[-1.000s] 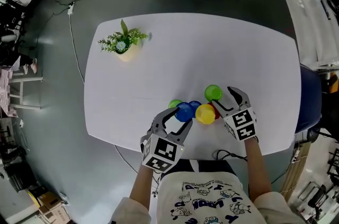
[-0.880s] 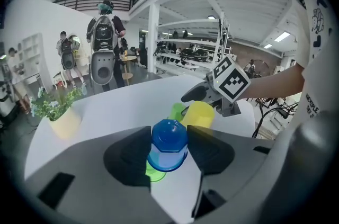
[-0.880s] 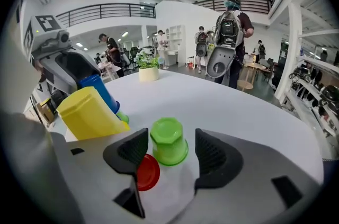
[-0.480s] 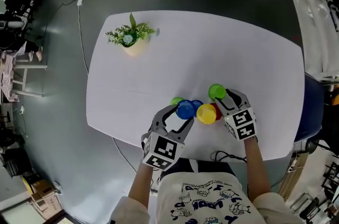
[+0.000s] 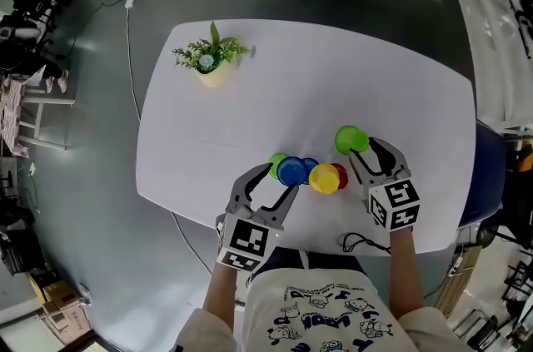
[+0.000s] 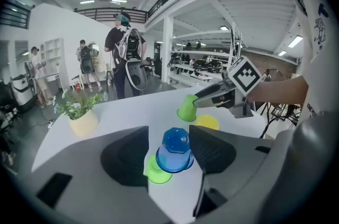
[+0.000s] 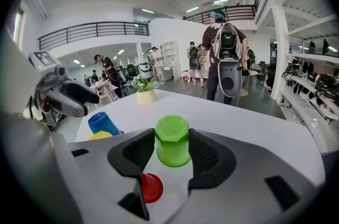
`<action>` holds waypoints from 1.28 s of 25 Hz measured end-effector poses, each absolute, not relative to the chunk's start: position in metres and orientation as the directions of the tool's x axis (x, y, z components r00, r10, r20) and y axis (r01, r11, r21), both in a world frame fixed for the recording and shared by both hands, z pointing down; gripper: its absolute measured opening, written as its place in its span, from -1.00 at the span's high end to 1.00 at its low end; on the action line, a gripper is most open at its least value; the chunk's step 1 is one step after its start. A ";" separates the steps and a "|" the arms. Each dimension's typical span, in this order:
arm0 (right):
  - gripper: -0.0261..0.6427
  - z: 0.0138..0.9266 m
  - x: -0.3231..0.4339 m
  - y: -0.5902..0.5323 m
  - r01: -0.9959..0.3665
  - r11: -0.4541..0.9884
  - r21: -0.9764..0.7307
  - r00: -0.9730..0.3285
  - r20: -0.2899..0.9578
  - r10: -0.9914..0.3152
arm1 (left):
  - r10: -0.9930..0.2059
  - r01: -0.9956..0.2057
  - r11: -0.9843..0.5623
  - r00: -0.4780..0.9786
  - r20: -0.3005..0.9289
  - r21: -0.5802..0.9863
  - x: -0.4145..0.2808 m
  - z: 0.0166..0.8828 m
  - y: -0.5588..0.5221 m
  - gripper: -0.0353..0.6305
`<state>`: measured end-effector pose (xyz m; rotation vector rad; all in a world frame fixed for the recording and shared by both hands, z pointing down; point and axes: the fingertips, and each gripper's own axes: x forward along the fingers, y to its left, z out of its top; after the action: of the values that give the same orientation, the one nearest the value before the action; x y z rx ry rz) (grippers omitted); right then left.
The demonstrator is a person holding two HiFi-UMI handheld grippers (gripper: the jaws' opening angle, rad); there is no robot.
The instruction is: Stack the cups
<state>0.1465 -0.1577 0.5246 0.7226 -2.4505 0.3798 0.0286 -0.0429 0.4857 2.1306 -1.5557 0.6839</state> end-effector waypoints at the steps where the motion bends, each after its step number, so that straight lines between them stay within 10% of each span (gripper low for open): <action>1: 0.28 0.512 0.146 -0.155 -0.566 0.818 -0.104 -0.709 0.569 -0.418 | -0.759 -0.959 -0.282 0.248 0.602 0.039 0.025 0.482 -0.042 0.15; 19: 0.28 0.418 0.103 -0.054 -0.480 0.867 -0.130 -0.745 0.583 -0.325 | -0.827 -0.983 -0.171 0.105 0.553 -0.068 -0.034 0.455 -0.015 0.77; 32: 0.28 0.435 0.085 -0.031 -0.484 0.869 -0.104 -0.702 0.639 -0.315 | -0.836 -0.990 -0.131 0.086 0.541 -0.044 -0.057 0.454 0.016 0.80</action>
<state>0.0855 -0.0306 0.4345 0.5759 -2.4020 0.3509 -0.0573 0.0163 0.4536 2.0369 -1.8093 0.6425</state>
